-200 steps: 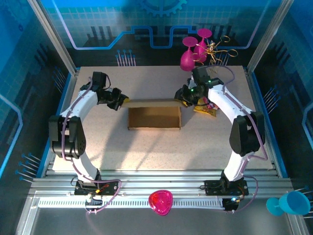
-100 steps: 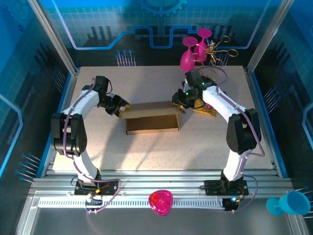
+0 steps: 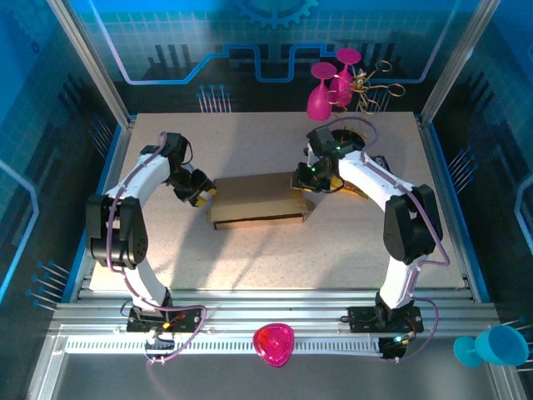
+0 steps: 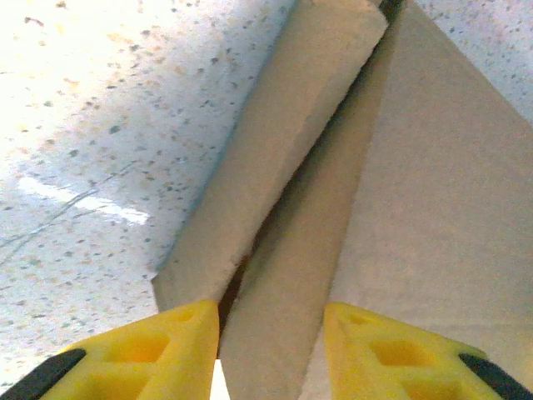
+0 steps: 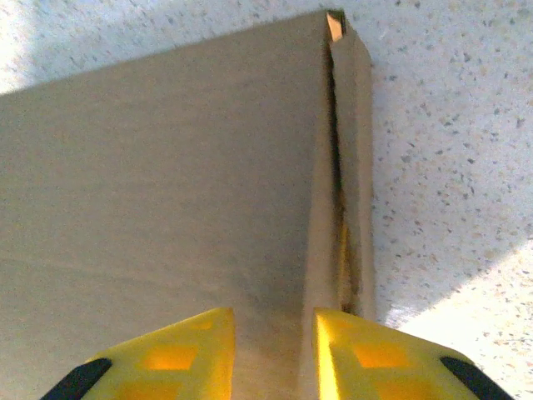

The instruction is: Fold the paper box

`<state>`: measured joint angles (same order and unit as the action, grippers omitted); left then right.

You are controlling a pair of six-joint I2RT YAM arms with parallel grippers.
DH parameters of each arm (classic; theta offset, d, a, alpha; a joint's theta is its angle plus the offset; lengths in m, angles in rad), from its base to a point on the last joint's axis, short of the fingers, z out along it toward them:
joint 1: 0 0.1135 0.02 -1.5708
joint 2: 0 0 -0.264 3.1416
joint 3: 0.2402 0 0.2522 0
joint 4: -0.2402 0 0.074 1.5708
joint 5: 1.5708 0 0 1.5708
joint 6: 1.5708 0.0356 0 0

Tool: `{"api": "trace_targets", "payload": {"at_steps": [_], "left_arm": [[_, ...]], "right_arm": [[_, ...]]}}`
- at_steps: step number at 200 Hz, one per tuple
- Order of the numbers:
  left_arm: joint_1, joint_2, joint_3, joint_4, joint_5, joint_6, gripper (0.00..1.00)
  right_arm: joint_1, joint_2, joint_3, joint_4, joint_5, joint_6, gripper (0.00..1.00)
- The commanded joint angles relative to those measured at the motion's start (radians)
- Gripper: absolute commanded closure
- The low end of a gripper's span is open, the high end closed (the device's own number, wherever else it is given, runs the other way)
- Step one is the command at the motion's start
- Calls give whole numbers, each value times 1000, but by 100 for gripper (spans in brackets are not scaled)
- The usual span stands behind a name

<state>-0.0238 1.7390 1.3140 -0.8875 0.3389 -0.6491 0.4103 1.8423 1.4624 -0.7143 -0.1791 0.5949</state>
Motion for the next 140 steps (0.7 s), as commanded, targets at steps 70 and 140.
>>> {"api": "trace_targets", "payload": {"at_steps": [70,140], "left_arm": [[-18,-32,-187,148,49,39,53],[-18,-66,-203,146,30,67,57]], "right_arm": [[-12,-49,-158,47,-32,-70,65],[-44,-49,-166,34,-48,-126,67]]}}
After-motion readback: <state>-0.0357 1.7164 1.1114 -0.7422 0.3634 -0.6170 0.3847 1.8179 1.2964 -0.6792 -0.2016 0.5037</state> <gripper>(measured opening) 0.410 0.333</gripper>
